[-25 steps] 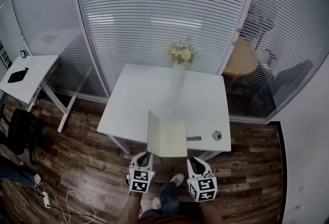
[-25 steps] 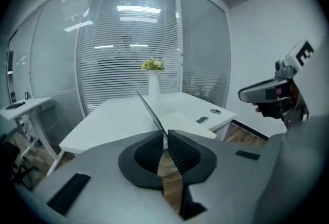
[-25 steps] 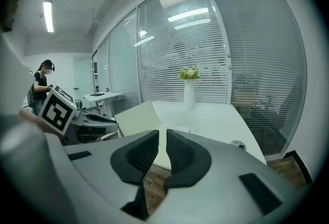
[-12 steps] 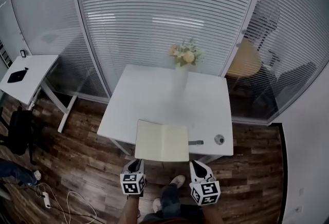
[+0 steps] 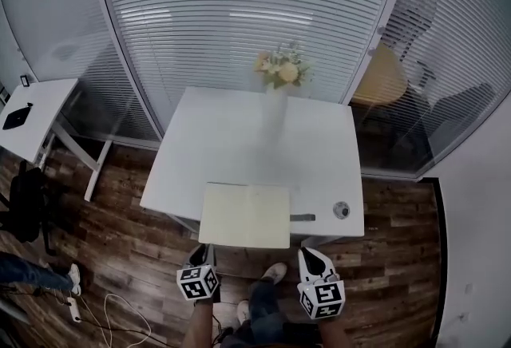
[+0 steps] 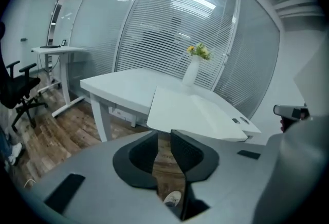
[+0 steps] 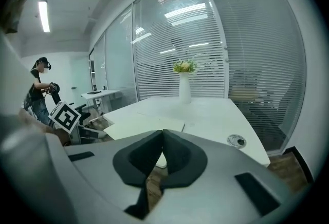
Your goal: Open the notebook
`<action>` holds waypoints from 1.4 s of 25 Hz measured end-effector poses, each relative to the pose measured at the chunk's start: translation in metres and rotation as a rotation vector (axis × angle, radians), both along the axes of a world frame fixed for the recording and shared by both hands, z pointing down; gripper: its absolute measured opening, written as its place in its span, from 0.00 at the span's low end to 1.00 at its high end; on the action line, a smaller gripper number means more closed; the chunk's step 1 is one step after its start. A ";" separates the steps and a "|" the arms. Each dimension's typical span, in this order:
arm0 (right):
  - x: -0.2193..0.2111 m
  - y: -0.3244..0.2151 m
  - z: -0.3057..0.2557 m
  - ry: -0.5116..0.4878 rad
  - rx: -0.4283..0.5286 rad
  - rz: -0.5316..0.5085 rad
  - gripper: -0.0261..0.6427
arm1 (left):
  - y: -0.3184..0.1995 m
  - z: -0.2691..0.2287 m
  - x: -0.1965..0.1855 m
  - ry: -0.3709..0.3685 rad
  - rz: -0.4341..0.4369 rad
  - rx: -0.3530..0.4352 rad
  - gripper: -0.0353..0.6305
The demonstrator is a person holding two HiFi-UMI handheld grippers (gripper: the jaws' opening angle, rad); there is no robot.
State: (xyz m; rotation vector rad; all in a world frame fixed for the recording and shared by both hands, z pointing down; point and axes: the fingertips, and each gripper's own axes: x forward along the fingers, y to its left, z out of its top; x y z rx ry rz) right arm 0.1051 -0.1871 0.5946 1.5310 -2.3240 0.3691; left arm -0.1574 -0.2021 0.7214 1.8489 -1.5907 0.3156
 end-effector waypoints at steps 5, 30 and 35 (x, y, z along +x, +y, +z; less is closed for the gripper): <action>0.010 0.002 0.007 0.002 -0.011 0.021 0.06 | -0.004 0.015 -0.003 0.007 -0.024 -0.041 0.20; -0.008 0.021 -0.087 -0.007 0.196 0.109 0.06 | -0.004 -0.180 0.066 -0.126 0.254 0.394 0.10; -0.012 0.038 -0.109 -0.006 0.249 0.121 0.06 | 0.015 -0.211 0.080 -0.089 0.316 0.450 0.09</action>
